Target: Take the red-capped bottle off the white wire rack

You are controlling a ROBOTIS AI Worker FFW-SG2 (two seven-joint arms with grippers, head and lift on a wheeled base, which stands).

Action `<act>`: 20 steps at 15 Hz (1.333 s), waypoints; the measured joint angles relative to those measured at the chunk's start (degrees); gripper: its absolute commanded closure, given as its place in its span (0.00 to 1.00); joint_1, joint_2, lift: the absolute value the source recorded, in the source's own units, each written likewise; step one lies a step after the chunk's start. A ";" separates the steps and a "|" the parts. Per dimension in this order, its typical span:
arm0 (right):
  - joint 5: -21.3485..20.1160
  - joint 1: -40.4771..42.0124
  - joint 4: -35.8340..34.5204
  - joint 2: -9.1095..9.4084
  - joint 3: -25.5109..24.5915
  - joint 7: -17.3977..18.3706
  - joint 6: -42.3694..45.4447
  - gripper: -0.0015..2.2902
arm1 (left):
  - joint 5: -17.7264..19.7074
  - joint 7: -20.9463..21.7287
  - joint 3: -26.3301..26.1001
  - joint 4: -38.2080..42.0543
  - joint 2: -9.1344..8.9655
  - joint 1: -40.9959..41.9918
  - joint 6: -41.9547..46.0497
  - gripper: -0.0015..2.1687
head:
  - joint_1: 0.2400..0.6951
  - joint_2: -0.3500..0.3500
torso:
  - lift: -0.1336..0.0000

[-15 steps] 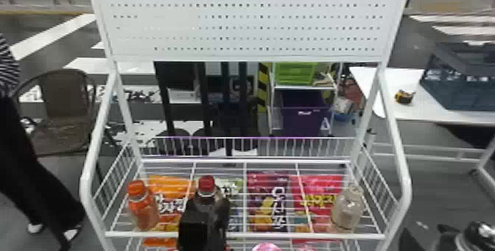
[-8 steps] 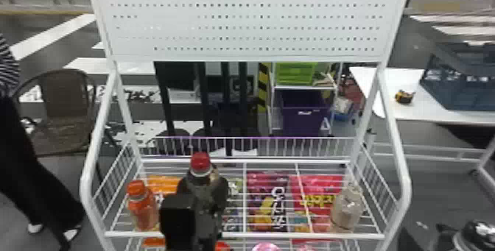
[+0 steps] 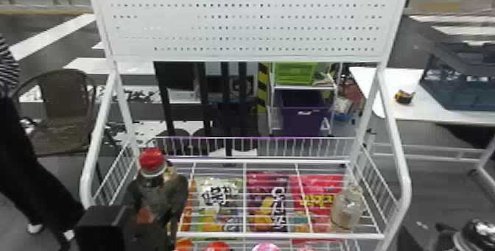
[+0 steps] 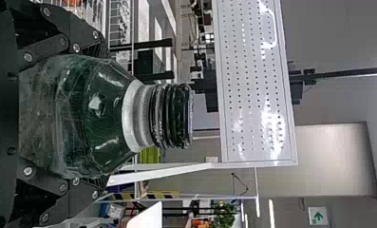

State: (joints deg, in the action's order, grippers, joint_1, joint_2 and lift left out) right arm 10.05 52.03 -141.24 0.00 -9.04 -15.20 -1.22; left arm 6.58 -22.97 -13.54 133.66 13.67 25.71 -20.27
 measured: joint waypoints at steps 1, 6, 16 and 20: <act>0.00 0.02 0.00 0.00 0.04 0.00 0.02 0.21 | -0.08 0.05 1.05 0.12 0.14 1.00 0.31 0.87 | 0.57 0.50 | 1.00; -0.01 0.33 -0.34 0.00 0.15 0.00 0.03 0.21 | 0.07 0.09 4.64 -0.14 0.13 3.01 1.47 0.87 | 0.57 0.50 | 1.00; -0.04 0.70 -1.11 0.00 0.21 0.00 0.03 0.21 | 0.01 0.12 4.50 -0.02 -0.14 3.12 1.49 0.87 | 0.57 0.50 | 1.00; -0.03 0.80 -1.06 0.00 0.16 0.00 0.13 0.21 | 0.01 0.03 4.44 -0.17 -0.23 3.12 1.37 0.87 | 0.57 0.50 | 1.00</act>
State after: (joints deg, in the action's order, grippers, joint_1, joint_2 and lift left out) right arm 10.01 52.83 -142.30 0.00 -8.88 -15.20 -1.09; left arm 6.59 -22.94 -9.10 133.49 13.45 28.83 -18.89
